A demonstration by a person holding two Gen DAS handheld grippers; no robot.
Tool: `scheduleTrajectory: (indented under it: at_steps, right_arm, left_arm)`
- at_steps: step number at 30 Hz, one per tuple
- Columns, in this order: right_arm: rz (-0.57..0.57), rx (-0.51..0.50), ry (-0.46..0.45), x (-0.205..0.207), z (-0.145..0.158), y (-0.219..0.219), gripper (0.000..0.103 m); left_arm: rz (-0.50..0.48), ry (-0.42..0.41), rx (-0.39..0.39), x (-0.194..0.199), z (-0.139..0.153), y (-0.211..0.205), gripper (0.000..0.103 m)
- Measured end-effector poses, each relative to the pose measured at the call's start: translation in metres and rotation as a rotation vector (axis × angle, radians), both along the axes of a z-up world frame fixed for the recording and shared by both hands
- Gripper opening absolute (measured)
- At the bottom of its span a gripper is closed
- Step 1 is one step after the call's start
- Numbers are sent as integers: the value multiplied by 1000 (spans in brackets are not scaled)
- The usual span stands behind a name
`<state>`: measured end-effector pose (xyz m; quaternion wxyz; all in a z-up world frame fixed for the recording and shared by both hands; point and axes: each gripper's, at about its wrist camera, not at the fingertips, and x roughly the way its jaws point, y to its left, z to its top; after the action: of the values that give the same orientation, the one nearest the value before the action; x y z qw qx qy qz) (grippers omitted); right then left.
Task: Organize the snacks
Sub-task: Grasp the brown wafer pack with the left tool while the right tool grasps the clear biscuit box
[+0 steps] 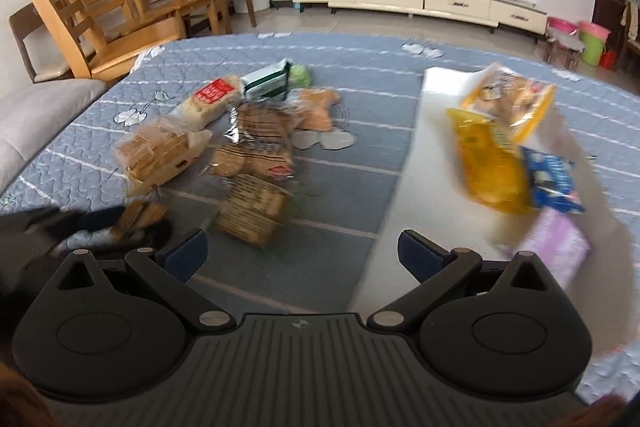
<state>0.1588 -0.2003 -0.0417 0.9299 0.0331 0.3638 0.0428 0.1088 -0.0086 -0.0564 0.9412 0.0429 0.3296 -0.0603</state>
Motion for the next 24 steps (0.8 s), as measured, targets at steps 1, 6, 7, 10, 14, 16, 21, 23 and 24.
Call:
scheduleTrajectory:
  at_steps: [1,6,7,10,14,16,21,23,24]
  right_arm:
    - [-4,1,9,6,-2,4,103]
    - [-29,19,78,41,-21,27,103]
    - [-35,22,90,46,-25,31,103]
    - [-60,-11,89,56,-34,43,103]
    - [-60,-58,58,54,-31,50,71]
    - [-45,-29,61,48,-28,46,68]
    - [-6,-36,33,18,-13,35,64]
    - [11,-43,16,2,-8,34,64]
    - [18,-49,5,-6,-4,32,64]
  left_arm:
    - [7,1,-9,-7,1,5,43]
    - [46,-17,-18,-23,10,26,43]
    - [53,-24,-23,-25,13,31,43]
    - [78,-42,-29,-25,18,39,43]
    - [91,-59,-43,-25,22,43,43]
    - [96,-66,-49,-26,25,43,43]
    - [100,-86,-58,-32,33,42,43]
    - [98,-92,-62,-35,37,42,43]
    - [99,-98,-62,-37,39,41,43]
